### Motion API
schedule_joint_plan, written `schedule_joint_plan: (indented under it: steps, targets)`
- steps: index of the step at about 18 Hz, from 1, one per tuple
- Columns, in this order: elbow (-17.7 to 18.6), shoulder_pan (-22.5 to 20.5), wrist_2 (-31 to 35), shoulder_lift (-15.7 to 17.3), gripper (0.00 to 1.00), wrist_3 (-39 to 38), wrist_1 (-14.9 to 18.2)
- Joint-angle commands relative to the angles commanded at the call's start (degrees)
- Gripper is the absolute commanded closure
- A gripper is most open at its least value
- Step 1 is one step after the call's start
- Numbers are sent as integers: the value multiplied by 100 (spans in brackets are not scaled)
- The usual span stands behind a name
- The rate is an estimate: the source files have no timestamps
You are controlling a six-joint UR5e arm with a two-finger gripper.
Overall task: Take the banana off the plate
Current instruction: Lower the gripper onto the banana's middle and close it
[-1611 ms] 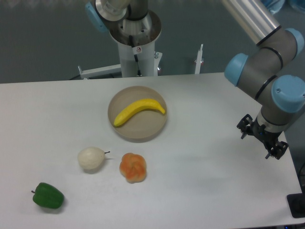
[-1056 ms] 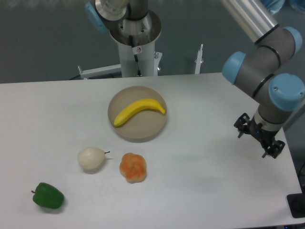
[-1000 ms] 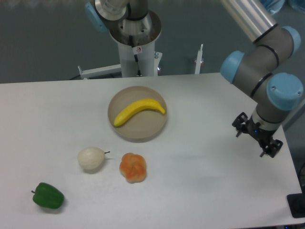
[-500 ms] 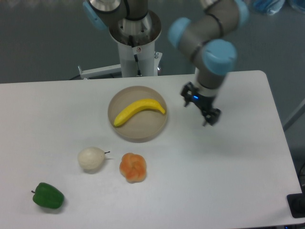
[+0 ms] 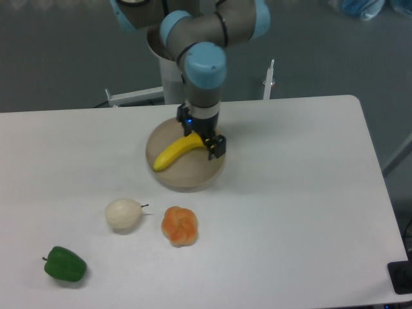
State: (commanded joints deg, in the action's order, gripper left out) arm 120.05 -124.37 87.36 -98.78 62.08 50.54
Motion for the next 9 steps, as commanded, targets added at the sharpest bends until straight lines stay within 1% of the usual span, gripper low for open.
schedule_joint_plan:
  steps: [1, 4, 7, 9]
  targets:
    - [44, 70, 0, -18, 0, -194, -18]
    - [114, 228, 0, -97, 0, -432, -53]
    - [176, 316, 9, -308, 0, -503, -254]
    - [220, 360, 9, -396, 0, -503, -273]
